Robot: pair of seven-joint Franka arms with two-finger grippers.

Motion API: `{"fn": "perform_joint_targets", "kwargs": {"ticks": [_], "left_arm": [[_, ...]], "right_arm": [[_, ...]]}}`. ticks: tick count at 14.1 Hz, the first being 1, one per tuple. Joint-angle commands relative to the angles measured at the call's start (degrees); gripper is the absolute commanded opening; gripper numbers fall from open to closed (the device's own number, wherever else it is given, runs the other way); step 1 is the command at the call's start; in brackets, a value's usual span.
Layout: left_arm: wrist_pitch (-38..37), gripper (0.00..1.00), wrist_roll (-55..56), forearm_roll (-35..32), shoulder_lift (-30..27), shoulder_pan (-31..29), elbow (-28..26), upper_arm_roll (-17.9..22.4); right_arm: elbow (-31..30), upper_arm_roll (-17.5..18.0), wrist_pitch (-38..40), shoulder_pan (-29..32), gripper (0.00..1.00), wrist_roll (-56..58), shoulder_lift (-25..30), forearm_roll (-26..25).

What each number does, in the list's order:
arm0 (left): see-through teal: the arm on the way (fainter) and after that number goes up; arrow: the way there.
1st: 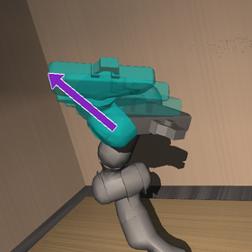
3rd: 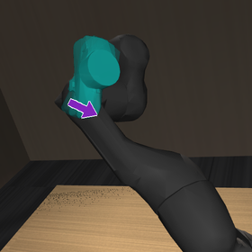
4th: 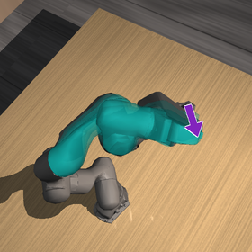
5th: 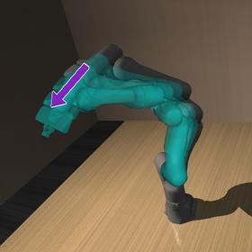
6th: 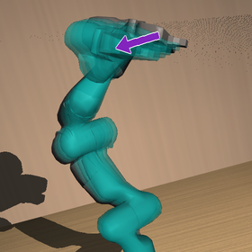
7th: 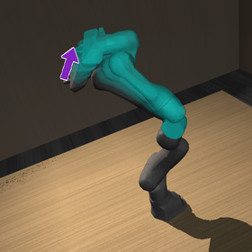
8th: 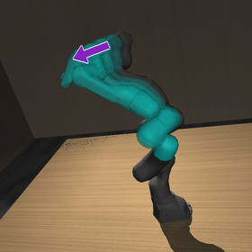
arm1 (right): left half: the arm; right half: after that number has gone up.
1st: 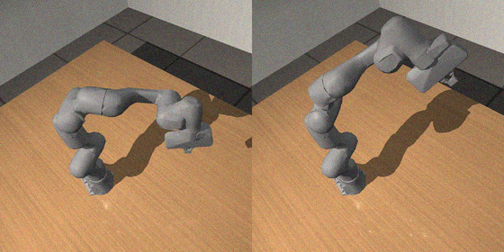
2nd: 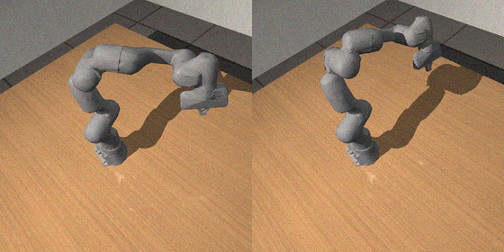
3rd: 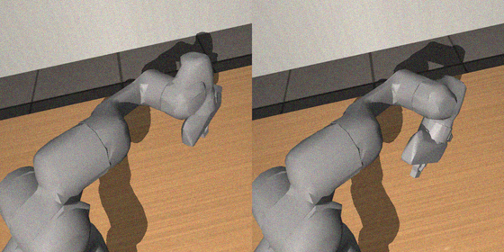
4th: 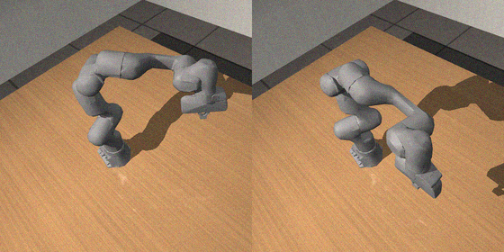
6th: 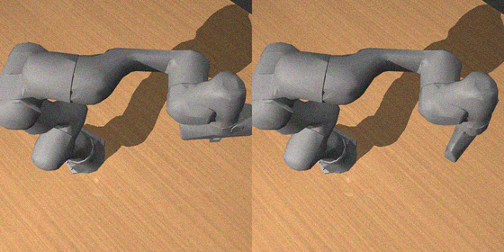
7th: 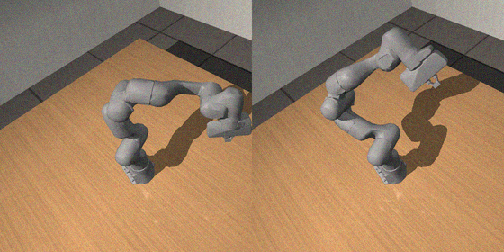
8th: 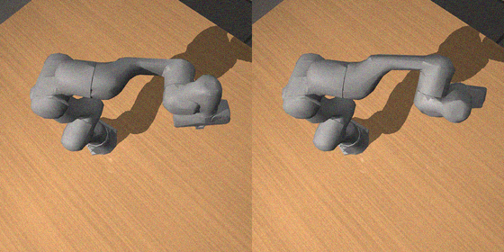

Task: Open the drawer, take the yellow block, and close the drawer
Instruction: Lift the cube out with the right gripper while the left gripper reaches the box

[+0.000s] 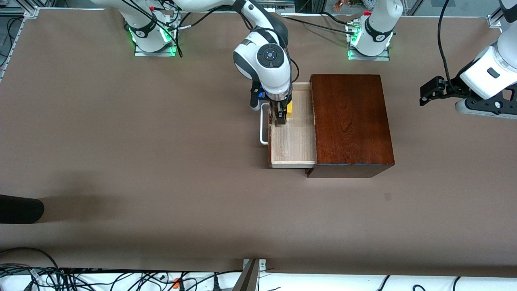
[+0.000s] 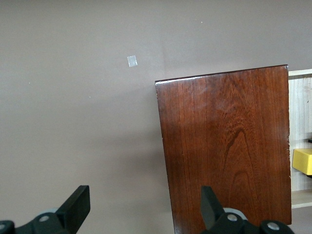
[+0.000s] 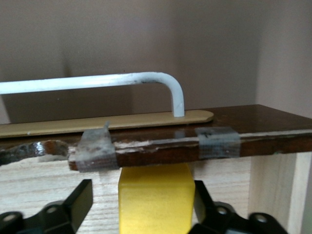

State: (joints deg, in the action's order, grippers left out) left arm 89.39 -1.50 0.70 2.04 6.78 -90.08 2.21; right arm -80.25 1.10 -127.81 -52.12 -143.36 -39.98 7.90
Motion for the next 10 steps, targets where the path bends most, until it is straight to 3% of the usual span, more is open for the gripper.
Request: {"fn": "perform_joint_targets", "kwargs": {"ticks": [1, 10], "left_arm": [[-0.35, 1.0, -0.26, -1.14, -0.28, 0.34, 0.7, 0.08], [-0.18, 1.0, -0.43, -0.52, -0.28, 0.34, 0.78, 0.08]], "right_arm": [[0.53, -0.31, -0.43, -0.27, 0.21, -0.34, -0.01, -0.87], [4.84, -0.49, 6.69, 2.45, 0.21, 1.41, 7.62, 0.19]]}}
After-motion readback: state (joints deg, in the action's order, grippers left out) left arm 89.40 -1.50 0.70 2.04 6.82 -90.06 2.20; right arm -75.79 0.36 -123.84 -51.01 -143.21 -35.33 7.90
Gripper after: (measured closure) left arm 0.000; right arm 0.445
